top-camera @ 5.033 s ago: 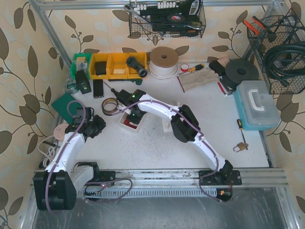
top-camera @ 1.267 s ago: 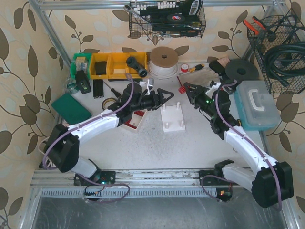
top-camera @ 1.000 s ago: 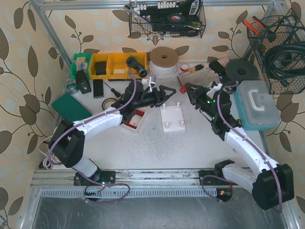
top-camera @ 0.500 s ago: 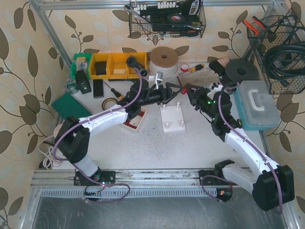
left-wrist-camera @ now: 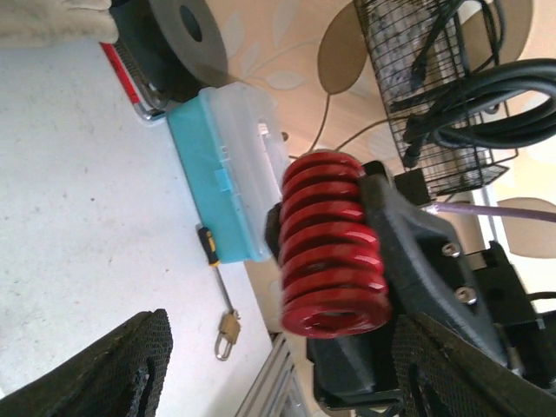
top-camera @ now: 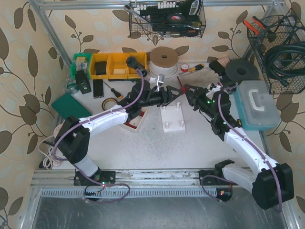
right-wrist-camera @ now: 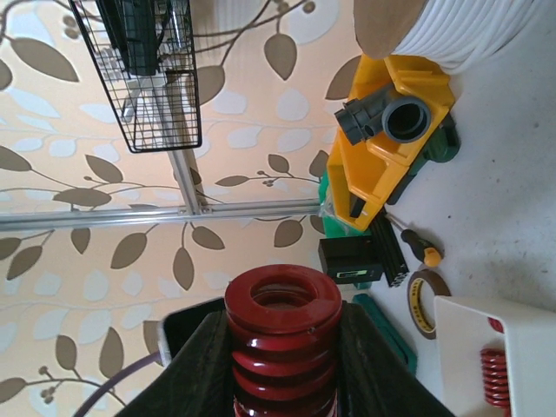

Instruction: Install the large spring

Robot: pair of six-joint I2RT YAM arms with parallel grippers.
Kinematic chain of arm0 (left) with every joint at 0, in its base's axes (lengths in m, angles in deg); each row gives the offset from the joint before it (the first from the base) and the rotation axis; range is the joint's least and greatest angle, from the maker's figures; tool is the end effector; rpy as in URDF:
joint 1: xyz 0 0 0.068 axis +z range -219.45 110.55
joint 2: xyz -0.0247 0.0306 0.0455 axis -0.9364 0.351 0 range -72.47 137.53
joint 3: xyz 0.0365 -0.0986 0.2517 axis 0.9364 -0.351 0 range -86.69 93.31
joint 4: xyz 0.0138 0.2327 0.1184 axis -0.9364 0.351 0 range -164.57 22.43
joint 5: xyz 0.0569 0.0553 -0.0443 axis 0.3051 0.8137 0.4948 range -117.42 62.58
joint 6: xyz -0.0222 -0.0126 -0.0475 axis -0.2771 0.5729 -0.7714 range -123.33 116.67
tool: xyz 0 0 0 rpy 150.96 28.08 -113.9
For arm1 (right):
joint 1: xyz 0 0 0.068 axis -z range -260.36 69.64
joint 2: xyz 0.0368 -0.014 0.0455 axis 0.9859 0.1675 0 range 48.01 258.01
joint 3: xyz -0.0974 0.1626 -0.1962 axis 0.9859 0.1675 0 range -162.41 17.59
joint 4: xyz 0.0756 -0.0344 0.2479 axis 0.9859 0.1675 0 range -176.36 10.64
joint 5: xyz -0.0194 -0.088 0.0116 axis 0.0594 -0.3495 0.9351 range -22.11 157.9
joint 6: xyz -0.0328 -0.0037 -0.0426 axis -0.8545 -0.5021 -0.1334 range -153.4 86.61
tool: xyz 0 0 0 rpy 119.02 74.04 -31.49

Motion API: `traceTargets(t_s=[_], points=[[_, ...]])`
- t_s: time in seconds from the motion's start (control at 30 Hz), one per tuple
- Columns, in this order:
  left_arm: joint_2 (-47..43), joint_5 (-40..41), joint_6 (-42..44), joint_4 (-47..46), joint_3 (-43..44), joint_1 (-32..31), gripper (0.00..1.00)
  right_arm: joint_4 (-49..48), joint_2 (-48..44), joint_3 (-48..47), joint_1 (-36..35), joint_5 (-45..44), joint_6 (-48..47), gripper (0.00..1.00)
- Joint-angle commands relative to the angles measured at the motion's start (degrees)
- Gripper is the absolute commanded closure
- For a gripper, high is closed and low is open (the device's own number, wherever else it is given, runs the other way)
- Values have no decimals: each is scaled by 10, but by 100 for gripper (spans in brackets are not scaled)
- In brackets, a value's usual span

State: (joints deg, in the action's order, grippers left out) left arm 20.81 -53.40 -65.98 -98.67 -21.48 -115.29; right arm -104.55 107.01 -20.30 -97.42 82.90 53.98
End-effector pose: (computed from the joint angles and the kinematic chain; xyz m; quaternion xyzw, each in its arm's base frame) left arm 0.2572 -0.2872 0.3073 0.0476 0.7272 -0.6355 0.2551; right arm 0.2290 0.0800 0.3020 0.3403 0.6394 0.5977 0.3436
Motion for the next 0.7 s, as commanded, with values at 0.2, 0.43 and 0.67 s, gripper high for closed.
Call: traceTargets(t_s=[0.2, 0.43, 0.67], points=[[-28, 18, 67, 58, 32, -5, 26, 45, -47, -17, -16, -71, 81, 100], [-22, 2, 52, 24, 42, -6, 25, 85, -53, -19, -28, -94, 85, 100], [-11, -24, 42, 4, 45, -6, 25, 61, -44, -11, -37, -97, 94, 100]])
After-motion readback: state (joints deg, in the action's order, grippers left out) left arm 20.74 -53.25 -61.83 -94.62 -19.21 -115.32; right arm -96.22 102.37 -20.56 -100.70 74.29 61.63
